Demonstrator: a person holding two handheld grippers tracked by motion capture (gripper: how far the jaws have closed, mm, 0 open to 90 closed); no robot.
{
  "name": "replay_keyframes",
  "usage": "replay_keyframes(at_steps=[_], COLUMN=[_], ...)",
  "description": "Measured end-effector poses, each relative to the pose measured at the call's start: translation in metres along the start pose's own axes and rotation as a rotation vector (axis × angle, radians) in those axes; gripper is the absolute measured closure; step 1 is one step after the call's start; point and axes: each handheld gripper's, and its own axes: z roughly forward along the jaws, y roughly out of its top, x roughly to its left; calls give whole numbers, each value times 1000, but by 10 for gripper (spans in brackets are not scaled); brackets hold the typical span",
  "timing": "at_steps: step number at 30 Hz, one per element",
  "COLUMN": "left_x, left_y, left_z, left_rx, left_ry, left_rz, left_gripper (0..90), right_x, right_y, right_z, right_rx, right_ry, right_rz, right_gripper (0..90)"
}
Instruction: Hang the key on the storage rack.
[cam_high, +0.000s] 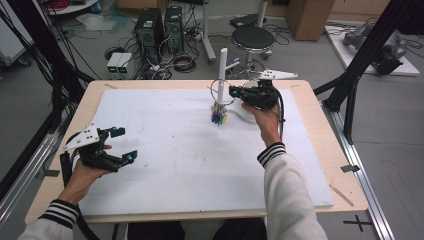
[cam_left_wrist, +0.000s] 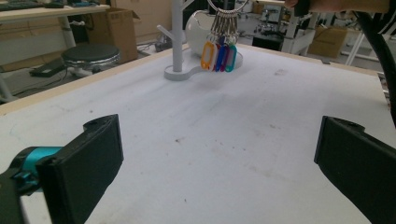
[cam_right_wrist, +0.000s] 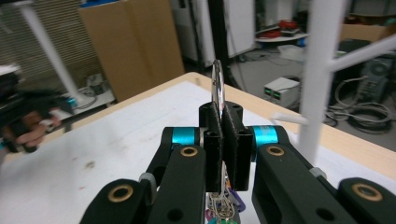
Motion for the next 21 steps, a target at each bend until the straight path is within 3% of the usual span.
replay_keyframes(at_steps=[4, 9, 13, 18, 21], left_x=[-4, -8, -10, -12, -14], left_y=[-14, -27, -35, -42, -45], left_z=[-9, -15, -15, -16, -16], left_rx=[-33, -74, -68, -84, -102], left_ry=[31, 50, 53, 73, 79], left_rz=[-6, -21, -43, -45, -42], left_gripper=[17, 17, 17, 17, 17], right_x=[-10, -16, -18, -17, -19], right_y=[-4, -8, -11, -13, -15], right_z=[2, 8, 14, 22, 25], right_rx=[-14, -5, 2, 22, 14], right_ry=[-25, -58, -88, -143, -161], right_rz=[37, 48, 45, 34, 51], right_gripper=[878, 878, 878, 877, 877])
